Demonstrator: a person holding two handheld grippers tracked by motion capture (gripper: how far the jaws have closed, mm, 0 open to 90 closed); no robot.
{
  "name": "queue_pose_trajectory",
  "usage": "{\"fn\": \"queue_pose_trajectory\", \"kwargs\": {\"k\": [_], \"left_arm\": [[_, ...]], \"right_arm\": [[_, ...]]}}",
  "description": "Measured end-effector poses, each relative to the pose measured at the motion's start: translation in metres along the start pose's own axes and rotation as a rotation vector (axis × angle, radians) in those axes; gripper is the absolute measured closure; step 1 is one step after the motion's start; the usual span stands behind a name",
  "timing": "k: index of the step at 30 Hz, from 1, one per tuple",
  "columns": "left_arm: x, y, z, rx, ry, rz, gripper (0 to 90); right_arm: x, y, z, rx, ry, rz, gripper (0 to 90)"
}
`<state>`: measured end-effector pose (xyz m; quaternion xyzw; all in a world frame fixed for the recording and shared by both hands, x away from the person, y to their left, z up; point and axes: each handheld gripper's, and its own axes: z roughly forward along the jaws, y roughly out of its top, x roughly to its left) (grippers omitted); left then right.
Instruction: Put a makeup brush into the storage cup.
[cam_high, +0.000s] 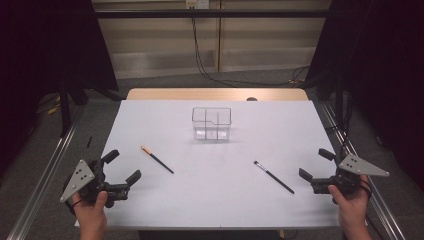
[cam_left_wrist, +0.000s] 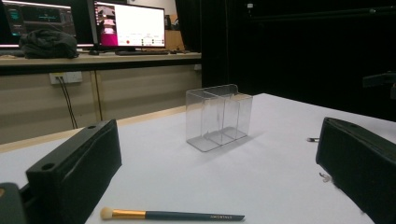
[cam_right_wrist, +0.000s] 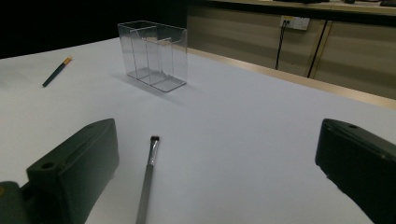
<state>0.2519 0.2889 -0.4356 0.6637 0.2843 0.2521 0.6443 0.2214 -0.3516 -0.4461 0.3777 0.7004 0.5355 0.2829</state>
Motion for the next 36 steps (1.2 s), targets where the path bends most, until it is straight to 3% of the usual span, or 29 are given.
{"fn": "queue_pose_trajectory", "kwargs": {"k": [22, 31, 36], "left_arm": [[0.003, 0.003, 0.010, -0.004, 0.002, -0.009, 0.0], [0.004, 0.006, 0.023, -0.012, 0.001, -0.017, 0.0], [0.007, 0.004, 0.033, 0.007, 0.002, -0.021, 0.0]], "right_arm": [[0.001, 0.000, 0.001, 0.003, 0.007, -0.016, 0.0], [0.000, -0.002, 0.000, 0.001, 0.005, -0.020, 0.0], [-0.002, -0.004, -0.001, 0.005, 0.007, -0.012, 0.0]]}}
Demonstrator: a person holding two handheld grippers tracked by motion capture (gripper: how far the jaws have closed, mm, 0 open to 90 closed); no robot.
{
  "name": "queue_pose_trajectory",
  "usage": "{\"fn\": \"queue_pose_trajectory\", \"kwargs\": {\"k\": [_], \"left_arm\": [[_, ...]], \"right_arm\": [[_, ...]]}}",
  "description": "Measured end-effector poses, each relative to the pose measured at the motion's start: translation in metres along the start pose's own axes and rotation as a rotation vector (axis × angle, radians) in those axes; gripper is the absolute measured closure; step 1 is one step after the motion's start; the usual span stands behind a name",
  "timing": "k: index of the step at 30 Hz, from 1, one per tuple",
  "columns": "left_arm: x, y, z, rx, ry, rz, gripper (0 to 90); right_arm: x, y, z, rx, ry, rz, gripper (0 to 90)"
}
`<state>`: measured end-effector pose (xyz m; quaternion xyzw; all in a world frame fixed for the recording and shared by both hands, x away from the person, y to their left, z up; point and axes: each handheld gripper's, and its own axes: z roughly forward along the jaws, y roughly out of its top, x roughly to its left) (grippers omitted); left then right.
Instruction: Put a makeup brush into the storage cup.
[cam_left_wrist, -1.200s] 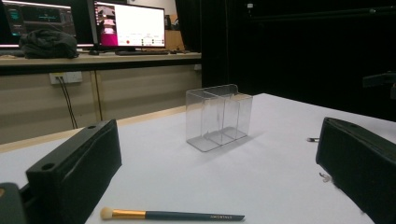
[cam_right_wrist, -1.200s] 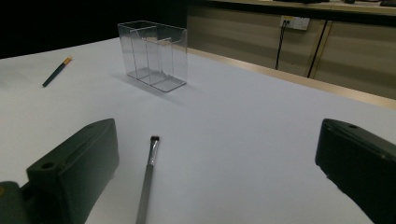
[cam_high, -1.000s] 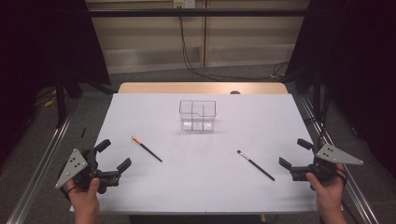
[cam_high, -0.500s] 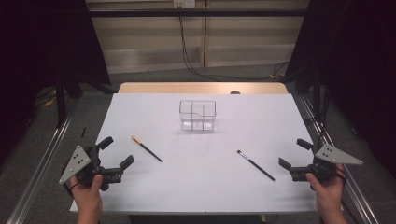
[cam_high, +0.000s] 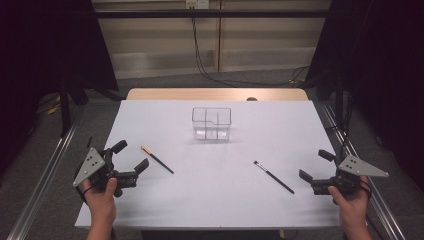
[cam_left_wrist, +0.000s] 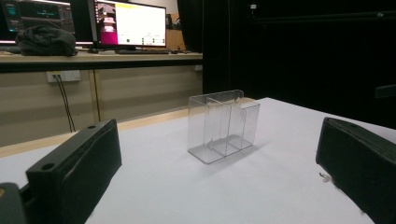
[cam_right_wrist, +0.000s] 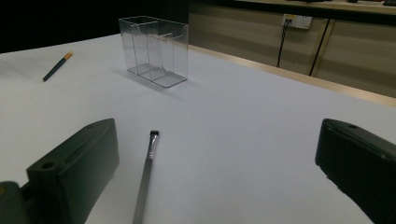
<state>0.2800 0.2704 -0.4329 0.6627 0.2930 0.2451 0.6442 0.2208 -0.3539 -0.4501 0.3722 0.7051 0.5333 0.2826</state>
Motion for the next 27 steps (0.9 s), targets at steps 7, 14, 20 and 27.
{"fn": "queue_pose_trajectory", "kwargs": {"k": [7, 14, 20, 27], "left_arm": [[0.002, 0.000, 0.011, 0.012, -0.007, 0.008, 0.0], [0.006, 0.000, 0.017, 0.021, 0.022, -0.029, 0.0], [0.006, -0.003, 0.031, 0.047, 0.017, -0.030, 0.0], [0.006, -0.002, 0.048, 0.052, 0.011, -0.024, 0.0]], "right_arm": [[0.004, -0.001, -0.007, 0.001, -0.020, 0.000, 0.0], [0.003, -0.001, -0.009, -0.018, -0.032, 0.027, 0.0], [0.004, 0.001, -0.007, -0.024, -0.030, 0.024, 0.0], [0.002, 0.001, -0.004, -0.029, -0.020, 0.029, 0.0]]}}
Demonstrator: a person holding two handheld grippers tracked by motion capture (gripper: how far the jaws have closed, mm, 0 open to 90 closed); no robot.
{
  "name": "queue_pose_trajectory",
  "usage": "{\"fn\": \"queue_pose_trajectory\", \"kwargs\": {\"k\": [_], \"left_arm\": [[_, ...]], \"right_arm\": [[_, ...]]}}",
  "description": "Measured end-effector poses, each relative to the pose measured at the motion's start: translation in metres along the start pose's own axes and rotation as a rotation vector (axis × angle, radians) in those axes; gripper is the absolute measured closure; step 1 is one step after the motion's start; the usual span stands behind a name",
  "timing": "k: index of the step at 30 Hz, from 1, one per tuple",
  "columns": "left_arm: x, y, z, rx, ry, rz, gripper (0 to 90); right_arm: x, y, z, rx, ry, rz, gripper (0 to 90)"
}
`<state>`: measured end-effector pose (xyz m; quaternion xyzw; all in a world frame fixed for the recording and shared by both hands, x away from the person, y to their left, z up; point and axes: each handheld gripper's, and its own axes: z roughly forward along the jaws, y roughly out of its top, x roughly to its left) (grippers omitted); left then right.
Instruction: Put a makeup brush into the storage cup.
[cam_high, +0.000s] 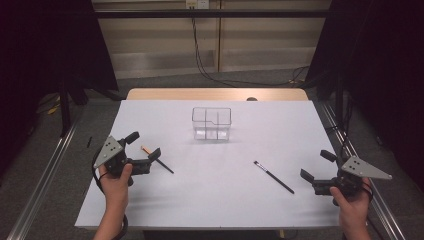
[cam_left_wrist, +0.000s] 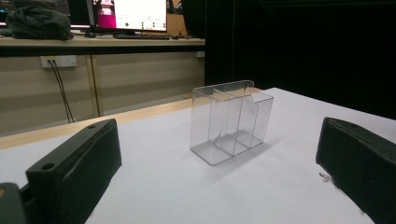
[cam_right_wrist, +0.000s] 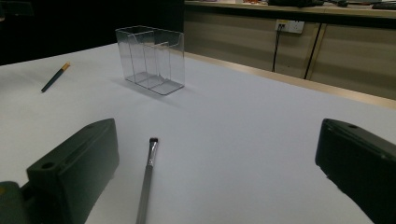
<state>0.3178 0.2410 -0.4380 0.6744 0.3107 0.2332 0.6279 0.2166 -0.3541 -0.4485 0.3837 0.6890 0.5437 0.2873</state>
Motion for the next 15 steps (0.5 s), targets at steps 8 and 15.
{"fn": "queue_pose_trajectory", "kwargs": {"k": [8, 15], "left_arm": [[0.004, -0.002, 0.012, 0.033, -0.002, 0.001, 0.0], [0.007, -0.002, 0.017, 0.083, 0.013, -0.024, 0.0]], "right_arm": [[0.002, 0.002, 0.004, 0.004, 0.012, -0.011, 0.0], [0.003, 0.003, 0.008, 0.007, 0.020, -0.021, 0.0]]}}
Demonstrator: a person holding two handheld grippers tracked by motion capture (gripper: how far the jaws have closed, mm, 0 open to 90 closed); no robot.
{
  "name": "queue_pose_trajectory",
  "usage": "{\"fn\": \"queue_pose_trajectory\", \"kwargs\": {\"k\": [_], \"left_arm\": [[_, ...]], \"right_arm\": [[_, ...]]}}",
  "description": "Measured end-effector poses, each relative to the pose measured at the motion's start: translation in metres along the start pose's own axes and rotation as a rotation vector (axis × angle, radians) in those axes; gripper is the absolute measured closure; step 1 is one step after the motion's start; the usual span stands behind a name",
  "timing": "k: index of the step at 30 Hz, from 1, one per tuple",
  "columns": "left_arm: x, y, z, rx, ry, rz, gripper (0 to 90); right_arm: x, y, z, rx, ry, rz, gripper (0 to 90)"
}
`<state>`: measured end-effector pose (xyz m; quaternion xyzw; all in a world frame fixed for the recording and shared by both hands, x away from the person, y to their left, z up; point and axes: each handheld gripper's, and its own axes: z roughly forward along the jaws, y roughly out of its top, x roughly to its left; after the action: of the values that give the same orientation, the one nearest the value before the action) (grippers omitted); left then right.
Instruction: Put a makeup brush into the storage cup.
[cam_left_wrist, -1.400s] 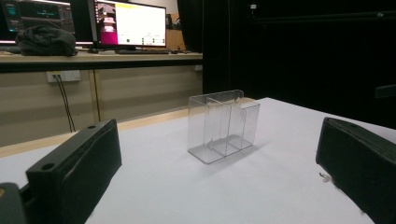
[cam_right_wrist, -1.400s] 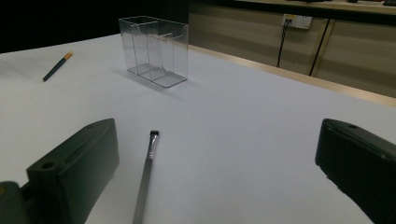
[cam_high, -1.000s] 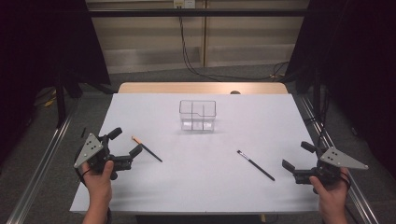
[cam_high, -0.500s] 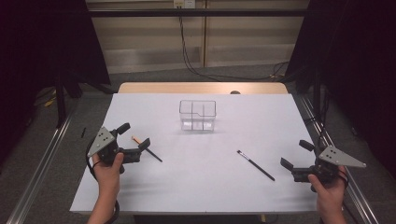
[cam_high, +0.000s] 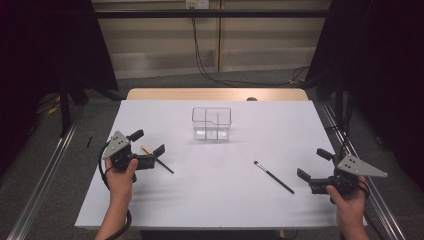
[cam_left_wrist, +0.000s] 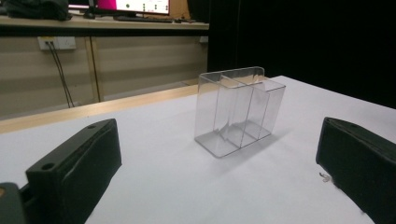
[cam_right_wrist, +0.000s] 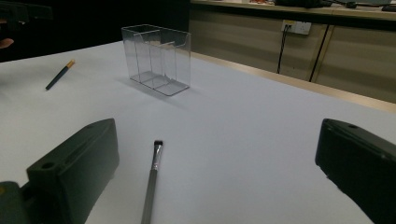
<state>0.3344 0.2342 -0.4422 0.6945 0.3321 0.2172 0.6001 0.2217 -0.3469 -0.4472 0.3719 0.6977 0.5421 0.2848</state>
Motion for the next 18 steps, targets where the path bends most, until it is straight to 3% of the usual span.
{"fn": "queue_pose_trajectory", "kwargs": {"k": [3, 7, 11, 18], "left_arm": [[0.003, 0.001, 0.004, 0.058, 0.026, -0.029, 0.0], [0.004, 0.002, 0.007, 0.143, 0.050, -0.025, 0.0], [0.005, 0.003, 0.011, 0.193, 0.058, -0.041, 0.0], [0.008, 0.008, 0.020, 0.309, 0.070, -0.107, 0.0]], "right_arm": [[0.000, 0.000, 0.001, -0.003, 0.001, 0.001, 0.0], [0.001, 0.001, 0.002, 0.003, 0.007, -0.006, 0.0], [0.001, 0.000, 0.002, 0.007, 0.008, -0.005, 0.0], [0.000, -0.001, 0.001, 0.008, 0.001, 0.000, 0.0]]}}
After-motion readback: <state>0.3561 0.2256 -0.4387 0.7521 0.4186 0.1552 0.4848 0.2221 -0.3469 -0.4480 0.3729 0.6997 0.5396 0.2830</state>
